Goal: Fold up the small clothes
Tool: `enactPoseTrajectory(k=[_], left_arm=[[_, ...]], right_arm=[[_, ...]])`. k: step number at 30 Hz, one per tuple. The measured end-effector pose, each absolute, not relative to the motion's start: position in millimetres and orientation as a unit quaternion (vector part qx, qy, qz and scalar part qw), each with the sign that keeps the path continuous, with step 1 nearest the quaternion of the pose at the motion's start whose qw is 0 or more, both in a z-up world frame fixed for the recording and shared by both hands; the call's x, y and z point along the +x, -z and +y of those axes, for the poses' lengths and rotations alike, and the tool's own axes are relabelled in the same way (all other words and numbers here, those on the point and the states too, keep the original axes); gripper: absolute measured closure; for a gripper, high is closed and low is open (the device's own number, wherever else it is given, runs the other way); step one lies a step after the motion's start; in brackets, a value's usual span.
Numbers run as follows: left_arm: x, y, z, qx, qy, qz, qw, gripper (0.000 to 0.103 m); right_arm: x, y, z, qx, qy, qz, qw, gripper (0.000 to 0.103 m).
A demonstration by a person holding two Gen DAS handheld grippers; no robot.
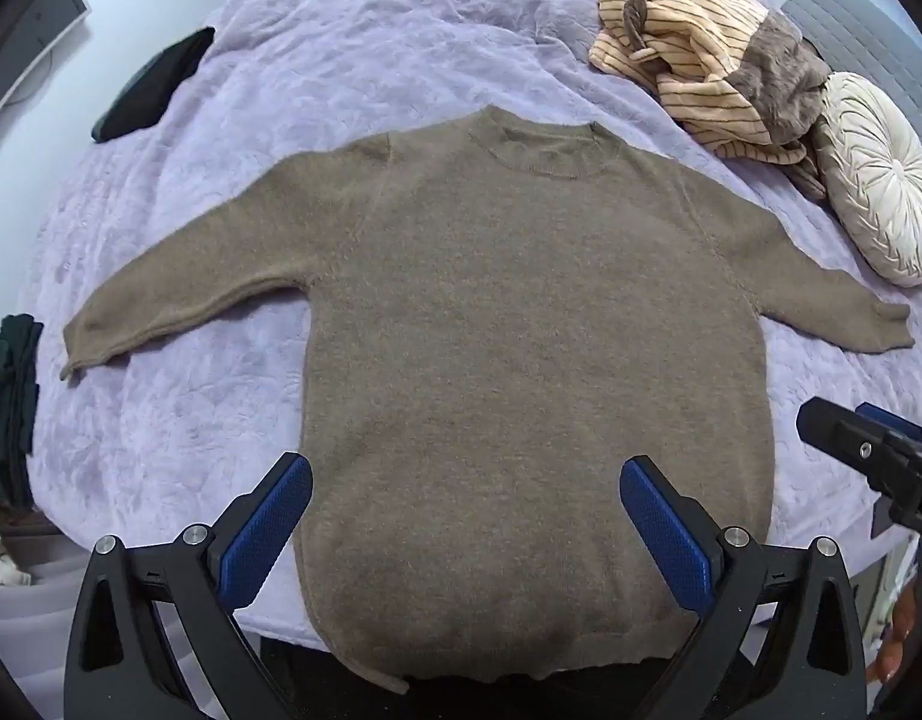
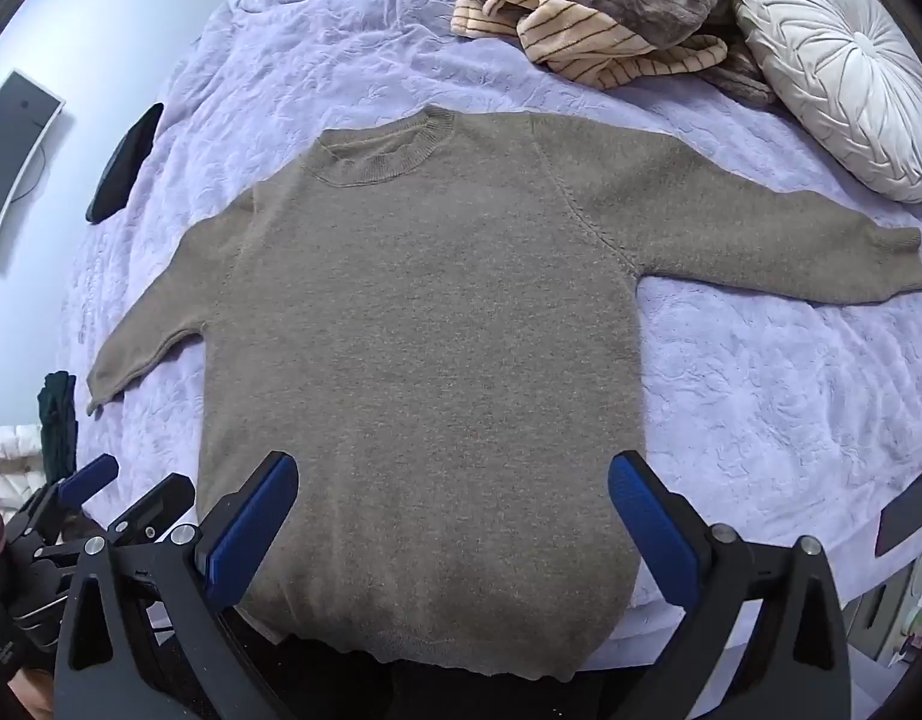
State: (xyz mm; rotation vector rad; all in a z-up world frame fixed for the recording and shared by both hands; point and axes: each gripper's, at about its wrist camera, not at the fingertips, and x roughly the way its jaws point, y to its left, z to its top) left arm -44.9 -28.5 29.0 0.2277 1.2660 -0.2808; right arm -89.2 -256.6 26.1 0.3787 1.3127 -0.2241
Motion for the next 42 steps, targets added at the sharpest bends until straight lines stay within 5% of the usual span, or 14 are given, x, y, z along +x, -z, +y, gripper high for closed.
enactPoseTrajectory(k=[42], left_arm=[[-19.9, -57.2, -70.6, 0.146, 0.109, 0.592, 0.785, 0.000]], right_arm=[[-62.4, -10.9, -274.4, 0.133, 0.103, 0.646, 0.745, 0.000]])
